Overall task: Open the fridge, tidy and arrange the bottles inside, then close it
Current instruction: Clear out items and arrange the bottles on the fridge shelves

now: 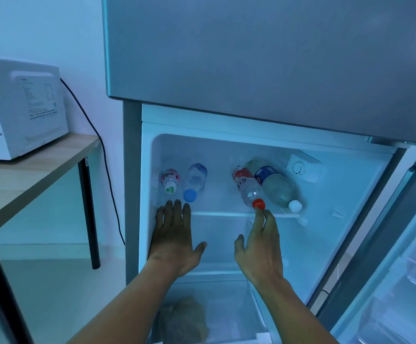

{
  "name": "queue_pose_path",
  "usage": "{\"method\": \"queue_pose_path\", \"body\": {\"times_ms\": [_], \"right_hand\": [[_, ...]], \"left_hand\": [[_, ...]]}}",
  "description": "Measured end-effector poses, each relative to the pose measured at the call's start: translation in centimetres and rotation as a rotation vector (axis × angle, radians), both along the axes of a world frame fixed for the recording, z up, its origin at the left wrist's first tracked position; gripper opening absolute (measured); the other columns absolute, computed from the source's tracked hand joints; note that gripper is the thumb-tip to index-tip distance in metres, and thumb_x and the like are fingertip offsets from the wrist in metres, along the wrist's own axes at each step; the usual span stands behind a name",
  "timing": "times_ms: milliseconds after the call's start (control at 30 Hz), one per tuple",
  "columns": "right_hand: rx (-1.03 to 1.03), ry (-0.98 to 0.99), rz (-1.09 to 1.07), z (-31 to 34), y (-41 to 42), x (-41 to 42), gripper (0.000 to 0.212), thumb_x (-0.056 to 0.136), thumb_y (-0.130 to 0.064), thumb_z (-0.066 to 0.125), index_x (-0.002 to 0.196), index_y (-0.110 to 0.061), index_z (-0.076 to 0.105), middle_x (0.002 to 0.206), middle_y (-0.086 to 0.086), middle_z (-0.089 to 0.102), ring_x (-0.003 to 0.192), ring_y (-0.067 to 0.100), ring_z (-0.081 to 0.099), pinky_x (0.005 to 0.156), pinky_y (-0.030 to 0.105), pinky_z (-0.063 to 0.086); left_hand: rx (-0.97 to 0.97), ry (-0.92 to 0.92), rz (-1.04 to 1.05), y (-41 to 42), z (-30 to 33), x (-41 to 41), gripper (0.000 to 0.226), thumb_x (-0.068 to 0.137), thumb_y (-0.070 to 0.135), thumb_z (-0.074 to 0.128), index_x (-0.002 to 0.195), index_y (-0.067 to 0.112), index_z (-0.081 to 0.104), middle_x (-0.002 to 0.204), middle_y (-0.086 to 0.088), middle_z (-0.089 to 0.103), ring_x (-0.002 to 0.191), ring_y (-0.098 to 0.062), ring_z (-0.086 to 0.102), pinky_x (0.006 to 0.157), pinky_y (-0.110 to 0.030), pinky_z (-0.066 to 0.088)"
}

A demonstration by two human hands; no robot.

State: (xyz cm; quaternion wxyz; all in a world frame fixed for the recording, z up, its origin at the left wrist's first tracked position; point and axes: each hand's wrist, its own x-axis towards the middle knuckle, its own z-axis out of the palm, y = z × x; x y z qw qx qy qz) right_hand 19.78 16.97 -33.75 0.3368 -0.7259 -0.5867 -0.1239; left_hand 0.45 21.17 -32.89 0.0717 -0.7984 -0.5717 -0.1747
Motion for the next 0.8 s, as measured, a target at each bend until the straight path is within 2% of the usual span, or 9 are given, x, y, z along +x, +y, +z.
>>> {"method": "queue_pose_path", "body": {"times_ms": [167, 267, 367, 500, 567, 633, 700, 800], "right_hand": [[-0.080, -0.071, 0.007, 0.6, 0.5, 0.5, 0.088, 0.084, -0.022, 0.063, 0.155, -0.009, 0.014, 0.152, 0.011, 0.024, 0.119, 0.033, 0.048, 0.103, 0.039, 0.044], [-0.163, -0.045, -0.008, 0.8, 0.7, 1.0, 0.092, 0.084, -0.019, 0.059, 0.157, -0.013, 0.004, 0.159, 0.005, 0.011, 0.121, 0.030, 0.048, 0.101, 0.036, 0.042], [-0.172, 0.001, -0.018, 0.7, 1.0, 1.1, 0.091, 0.084, -0.022, 0.057, 0.157, -0.016, 0.003, 0.160, 0.001, 0.008, 0.122, 0.028, 0.047, 0.104, 0.035, 0.037], [-0.147, 0.008, -0.007, 0.3, 1.1, 1.0, 0.084, 0.086, -0.025, 0.059, 0.156, -0.014, 0.013, 0.157, 0.002, 0.016, 0.127, 0.024, 0.043, 0.109, 0.037, 0.031], [-0.105, 0.018, -0.002, -0.1, 0.9, 0.9, 0.079, 0.085, -0.023, 0.061, 0.153, -0.012, 0.022, 0.152, 0.005, 0.026, 0.132, 0.025, 0.037, 0.107, 0.039, 0.032], [-0.059, 0.036, 0.001, -0.9, 0.7, 0.6, 0.072, 0.084, -0.020, 0.063, 0.148, -0.009, 0.033, 0.142, 0.008, 0.035, 0.129, 0.027, 0.038, 0.103, 0.040, 0.036], [-0.067, 0.064, 0.014, -1.6, 0.5, 0.4, 0.064, 0.084, -0.020, 0.063, 0.143, -0.009, 0.040, 0.134, 0.008, 0.040, 0.122, 0.027, 0.040, 0.100, 0.039, 0.039], [-0.175, 0.078, 0.056, -2.8, 0.5, 0.4, 0.054, 0.087, -0.023, 0.059, 0.138, -0.013, 0.044, 0.131, 0.006, 0.042, 0.122, 0.027, 0.041, 0.102, 0.039, 0.039]], "left_hand": [[0.040, -0.019, 0.004, 0.3, -0.3, 0.0, 0.100, 0.086, 0.071, 0.032, 0.154, 0.007, -0.005, 0.163, -0.017, -0.005, 0.149, -0.037, -0.011, 0.117, -0.049, -0.013], [0.046, -0.011, 0.005, 0.2, -0.1, 0.1, 0.100, 0.086, 0.072, 0.032, 0.153, 0.008, -0.006, 0.163, -0.016, -0.006, 0.149, -0.036, -0.012, 0.116, -0.048, -0.015], [0.050, -0.018, -0.001, 0.2, -0.1, 0.1, 0.101, 0.085, 0.071, 0.035, 0.154, 0.007, -0.003, 0.163, -0.018, -0.002, 0.149, -0.037, -0.009, 0.115, -0.048, -0.015], [0.044, 0.016, 0.015, 0.1, 0.0, 0.0, 0.101, 0.085, 0.071, 0.033, 0.153, 0.007, -0.006, 0.163, -0.017, -0.006, 0.149, -0.037, -0.011, 0.116, -0.048, -0.016], [0.045, 0.034, 0.019, 0.1, 0.0, 0.0, 0.102, 0.085, 0.068, 0.040, 0.154, 0.007, -0.004, 0.163, -0.018, -0.005, 0.149, -0.038, -0.010, 0.115, -0.048, -0.016], [0.042, 0.071, 0.016, 0.3, 0.0, -0.1, 0.104, 0.082, 0.060, 0.052, 0.154, 0.006, 0.000, 0.163, -0.019, -0.001, 0.149, -0.038, -0.006, 0.114, -0.048, -0.016], [0.057, 0.094, 0.019, 0.5, -0.2, -0.2, 0.107, 0.076, 0.054, 0.062, 0.154, 0.004, 0.008, 0.162, -0.022, 0.007, 0.149, -0.040, 0.002, 0.115, -0.049, -0.013], [0.067, 0.111, 0.031, 0.8, -0.7, -0.2, 0.111, 0.060, 0.050, 0.076, 0.148, 0.001, 0.032, 0.154, -0.025, 0.031, 0.144, -0.043, 0.025, 0.117, -0.051, 0.001]]}}
